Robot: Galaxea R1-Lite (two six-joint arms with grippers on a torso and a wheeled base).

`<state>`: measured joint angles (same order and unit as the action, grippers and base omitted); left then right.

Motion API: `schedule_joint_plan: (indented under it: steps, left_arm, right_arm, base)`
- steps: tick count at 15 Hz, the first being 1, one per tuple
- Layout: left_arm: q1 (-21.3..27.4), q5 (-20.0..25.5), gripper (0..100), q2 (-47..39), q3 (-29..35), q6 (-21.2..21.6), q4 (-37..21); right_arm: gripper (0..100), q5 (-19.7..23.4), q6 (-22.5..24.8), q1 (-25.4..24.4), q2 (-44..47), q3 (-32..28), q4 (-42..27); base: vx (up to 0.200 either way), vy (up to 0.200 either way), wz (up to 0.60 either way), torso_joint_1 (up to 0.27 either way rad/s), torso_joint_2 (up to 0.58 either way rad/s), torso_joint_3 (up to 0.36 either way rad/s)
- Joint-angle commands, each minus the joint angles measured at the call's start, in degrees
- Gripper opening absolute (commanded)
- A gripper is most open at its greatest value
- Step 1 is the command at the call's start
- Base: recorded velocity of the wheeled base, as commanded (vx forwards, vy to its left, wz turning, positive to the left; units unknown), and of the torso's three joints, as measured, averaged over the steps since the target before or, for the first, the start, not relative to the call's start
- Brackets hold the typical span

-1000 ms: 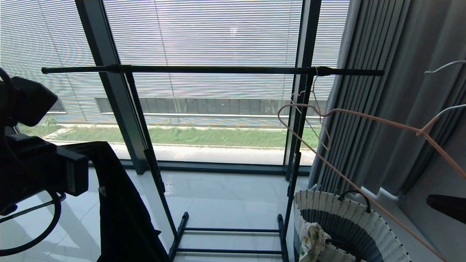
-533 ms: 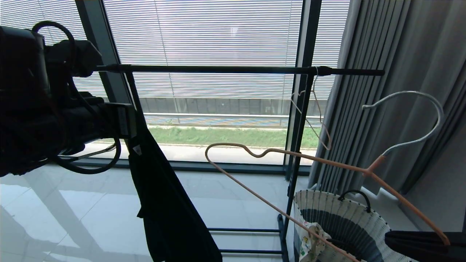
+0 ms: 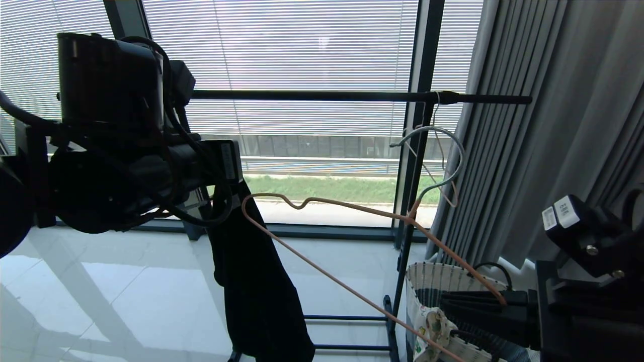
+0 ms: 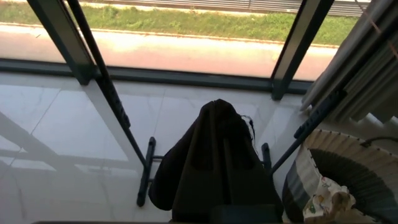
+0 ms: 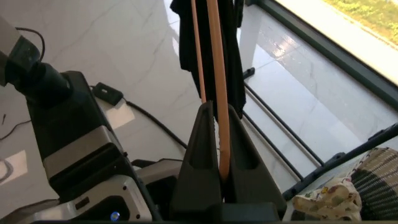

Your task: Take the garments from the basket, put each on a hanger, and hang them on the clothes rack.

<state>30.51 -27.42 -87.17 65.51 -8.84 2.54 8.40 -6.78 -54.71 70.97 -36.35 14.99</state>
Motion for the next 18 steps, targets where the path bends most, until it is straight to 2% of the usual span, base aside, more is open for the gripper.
schedule_joint_plan:
  steps: [1, 7, 10, 13, 18]
  left_arm:
    - [0.78, -1.06, 0, -1.77, 0.41, -0.13, 0.01]
    - [2.27, -2.47, 0, -1.95, 0.41, -0.21, 0.01]
    - [2.36, -4.58, 0, -2.03, 0.41, -0.21, 0.01]
    - [2.36, -5.72, 0, -2.03, 0.41, -0.21, 0.01]
    - [2.27, -5.72, 0, -2.39, 2.43, -0.21, 0.01]
  right_arm:
    - [0, -0.05, -0.6, -0.04, 4.0, -0.83, 1.18]
    - [0, -1.02, -0.78, 0.04, 7.86, -1.26, 5.22]
    - [0, -4.97, -1.13, 0.04, 9.89, -1.7, 8.21]
    - [0, -5.67, -1.92, 0.04, 10.06, -3.37, 8.38]
    - [0, -5.67, -2.54, -4.79, 10.59, -3.81, 8.12]
  base:
    - [0.0, 0.0, 0.0, 0.0, 0.0, 0.0]
    - [0.0, 0.0, 0.0, 0.0, 0.0, 0.0]
    - [0.0, 0.0, 0.0, 0.0, 0.0, 0.0]
    - [0.0, 0.0, 0.0, 0.0, 0.0, 0.0]
    - [0.0, 0.0, 0.0, 0.0, 0.0, 0.0]
